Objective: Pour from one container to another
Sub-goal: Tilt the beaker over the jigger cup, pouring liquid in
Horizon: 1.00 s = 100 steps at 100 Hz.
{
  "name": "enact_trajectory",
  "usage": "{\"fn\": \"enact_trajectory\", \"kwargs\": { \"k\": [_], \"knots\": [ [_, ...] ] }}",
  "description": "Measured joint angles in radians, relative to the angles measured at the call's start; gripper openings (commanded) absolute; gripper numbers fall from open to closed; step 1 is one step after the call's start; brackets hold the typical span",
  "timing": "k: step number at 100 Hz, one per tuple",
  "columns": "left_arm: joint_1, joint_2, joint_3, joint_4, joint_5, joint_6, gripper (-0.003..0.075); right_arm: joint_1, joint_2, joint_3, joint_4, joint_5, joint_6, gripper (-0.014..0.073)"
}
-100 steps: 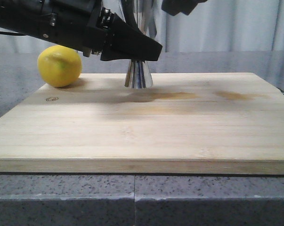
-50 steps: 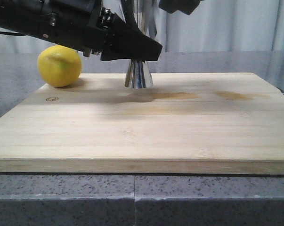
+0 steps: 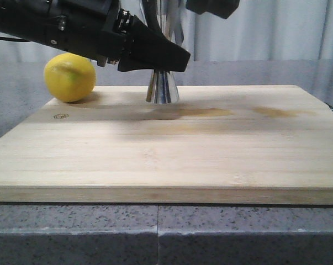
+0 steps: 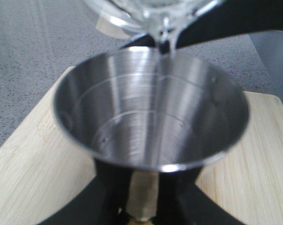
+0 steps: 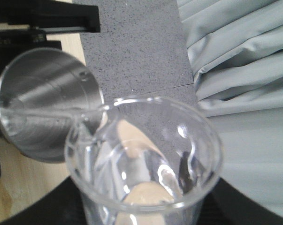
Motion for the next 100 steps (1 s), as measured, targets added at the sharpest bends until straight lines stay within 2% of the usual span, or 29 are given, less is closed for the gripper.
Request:
{"fn": "enact_trajectory", "kwargs": {
  "k": [100],
  "knots": [
    [0.000, 0.000, 0.000, 0.000, 0.000, 0.000, 0.0093, 0.000, 0.028, -0.002, -0.126, -0.020, -0.015, 0.0280]
  ]
}}
